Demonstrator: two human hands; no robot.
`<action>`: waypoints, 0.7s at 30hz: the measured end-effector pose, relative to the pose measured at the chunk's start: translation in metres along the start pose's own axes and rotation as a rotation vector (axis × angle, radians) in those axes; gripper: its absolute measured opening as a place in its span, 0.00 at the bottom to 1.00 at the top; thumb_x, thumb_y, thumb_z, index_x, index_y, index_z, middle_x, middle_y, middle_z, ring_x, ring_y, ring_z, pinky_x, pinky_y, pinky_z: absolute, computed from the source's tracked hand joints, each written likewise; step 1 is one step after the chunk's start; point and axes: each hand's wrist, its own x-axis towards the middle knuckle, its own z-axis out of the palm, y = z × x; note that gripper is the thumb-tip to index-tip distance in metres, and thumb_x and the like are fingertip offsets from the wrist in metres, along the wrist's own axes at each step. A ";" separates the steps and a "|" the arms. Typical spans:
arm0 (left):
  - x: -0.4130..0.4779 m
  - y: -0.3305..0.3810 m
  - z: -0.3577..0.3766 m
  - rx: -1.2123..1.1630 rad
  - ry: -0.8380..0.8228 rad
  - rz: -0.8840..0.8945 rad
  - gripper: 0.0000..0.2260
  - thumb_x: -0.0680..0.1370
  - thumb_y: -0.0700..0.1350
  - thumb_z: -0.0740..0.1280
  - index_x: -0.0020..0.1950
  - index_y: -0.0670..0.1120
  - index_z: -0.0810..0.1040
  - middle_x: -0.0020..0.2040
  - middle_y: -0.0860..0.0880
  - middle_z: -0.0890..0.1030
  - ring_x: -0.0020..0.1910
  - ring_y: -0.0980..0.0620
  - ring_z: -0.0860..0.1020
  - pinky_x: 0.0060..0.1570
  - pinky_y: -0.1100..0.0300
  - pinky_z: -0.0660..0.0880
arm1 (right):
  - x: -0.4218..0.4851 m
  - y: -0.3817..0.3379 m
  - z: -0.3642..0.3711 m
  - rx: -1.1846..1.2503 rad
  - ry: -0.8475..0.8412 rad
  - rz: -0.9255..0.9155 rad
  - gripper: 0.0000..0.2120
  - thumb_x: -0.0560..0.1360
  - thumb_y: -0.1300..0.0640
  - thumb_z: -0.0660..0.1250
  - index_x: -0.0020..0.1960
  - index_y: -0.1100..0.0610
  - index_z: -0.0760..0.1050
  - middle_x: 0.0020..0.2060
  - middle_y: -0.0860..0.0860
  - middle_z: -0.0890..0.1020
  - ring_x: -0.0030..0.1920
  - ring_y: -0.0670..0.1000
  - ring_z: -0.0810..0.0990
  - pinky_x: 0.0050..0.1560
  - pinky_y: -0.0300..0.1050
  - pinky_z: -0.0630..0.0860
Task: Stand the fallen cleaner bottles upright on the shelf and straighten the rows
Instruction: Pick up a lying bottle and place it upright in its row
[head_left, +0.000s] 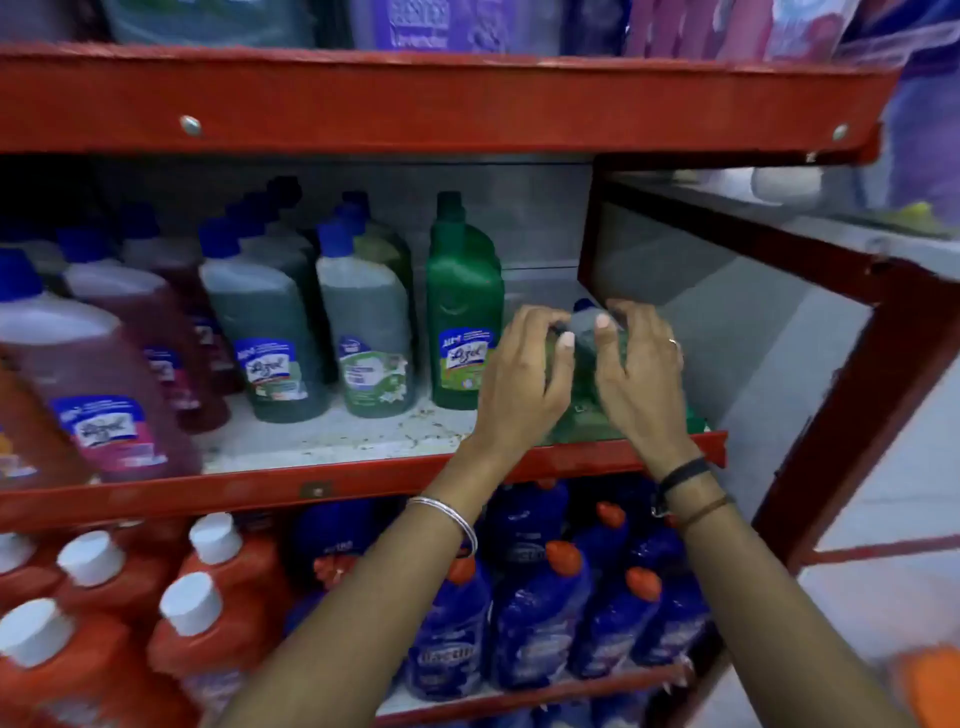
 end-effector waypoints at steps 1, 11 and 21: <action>0.001 -0.003 0.007 -0.016 -0.032 -0.062 0.08 0.78 0.43 0.59 0.53 0.41 0.72 0.51 0.43 0.76 0.52 0.47 0.74 0.53 0.50 0.72 | 0.003 0.008 0.000 -0.034 0.010 0.039 0.20 0.77 0.49 0.52 0.60 0.60 0.71 0.59 0.57 0.77 0.61 0.58 0.72 0.61 0.50 0.64; 0.018 -0.017 0.064 -0.187 -0.314 -0.697 0.21 0.76 0.57 0.57 0.64 0.46 0.66 0.62 0.44 0.76 0.61 0.42 0.74 0.62 0.48 0.72 | 0.036 0.068 0.007 0.005 -0.267 0.464 0.19 0.71 0.46 0.61 0.46 0.63 0.76 0.45 0.61 0.82 0.46 0.60 0.80 0.41 0.46 0.72; 0.028 -0.009 0.020 -0.778 -0.098 -0.901 0.19 0.71 0.30 0.67 0.57 0.43 0.67 0.52 0.49 0.77 0.41 0.55 0.78 0.34 0.65 0.79 | 0.026 0.038 0.009 0.650 -0.310 0.648 0.13 0.66 0.51 0.74 0.44 0.60 0.81 0.38 0.53 0.86 0.39 0.52 0.86 0.43 0.46 0.82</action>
